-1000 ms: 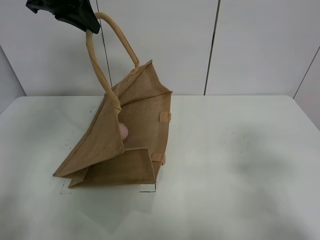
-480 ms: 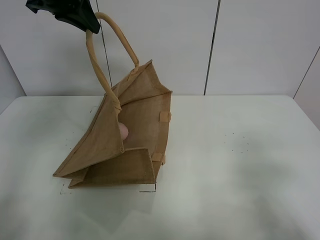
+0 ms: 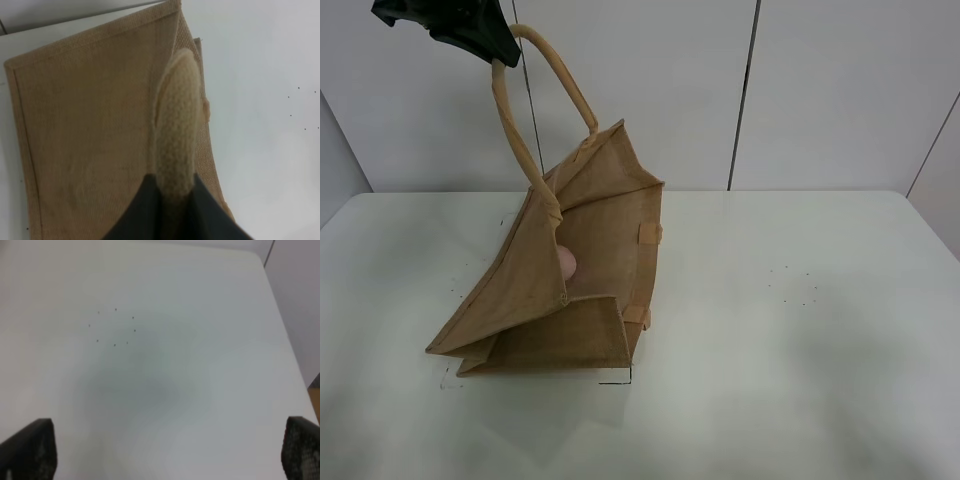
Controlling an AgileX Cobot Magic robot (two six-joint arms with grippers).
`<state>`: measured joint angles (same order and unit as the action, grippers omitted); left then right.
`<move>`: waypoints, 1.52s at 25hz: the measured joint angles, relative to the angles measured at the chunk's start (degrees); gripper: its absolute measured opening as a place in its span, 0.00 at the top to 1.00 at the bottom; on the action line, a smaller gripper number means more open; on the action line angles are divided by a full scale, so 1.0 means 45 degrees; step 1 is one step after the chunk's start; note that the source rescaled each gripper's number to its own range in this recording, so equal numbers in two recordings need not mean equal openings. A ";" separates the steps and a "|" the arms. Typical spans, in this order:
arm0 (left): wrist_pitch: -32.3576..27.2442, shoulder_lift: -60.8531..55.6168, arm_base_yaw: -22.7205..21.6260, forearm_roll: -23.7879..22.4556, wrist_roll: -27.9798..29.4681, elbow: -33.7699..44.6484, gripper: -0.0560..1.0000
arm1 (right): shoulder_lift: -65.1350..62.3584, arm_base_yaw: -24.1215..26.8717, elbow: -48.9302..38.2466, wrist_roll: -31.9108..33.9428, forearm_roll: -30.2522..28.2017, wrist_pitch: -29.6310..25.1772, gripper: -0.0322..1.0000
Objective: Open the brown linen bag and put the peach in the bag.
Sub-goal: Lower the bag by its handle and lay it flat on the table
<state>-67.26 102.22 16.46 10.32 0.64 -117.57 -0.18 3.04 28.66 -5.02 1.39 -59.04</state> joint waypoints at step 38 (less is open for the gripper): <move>0.1039 0.5143 0.0362 0.1083 -0.0267 0.1410 0.95 | 0.0002 -0.0104 0.0000 0.0000 0.0015 0.0000 0.00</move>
<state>-62.59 125.37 18.09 15.19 -0.56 -111.23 -0.17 2.57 28.66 -5.02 1.46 -59.04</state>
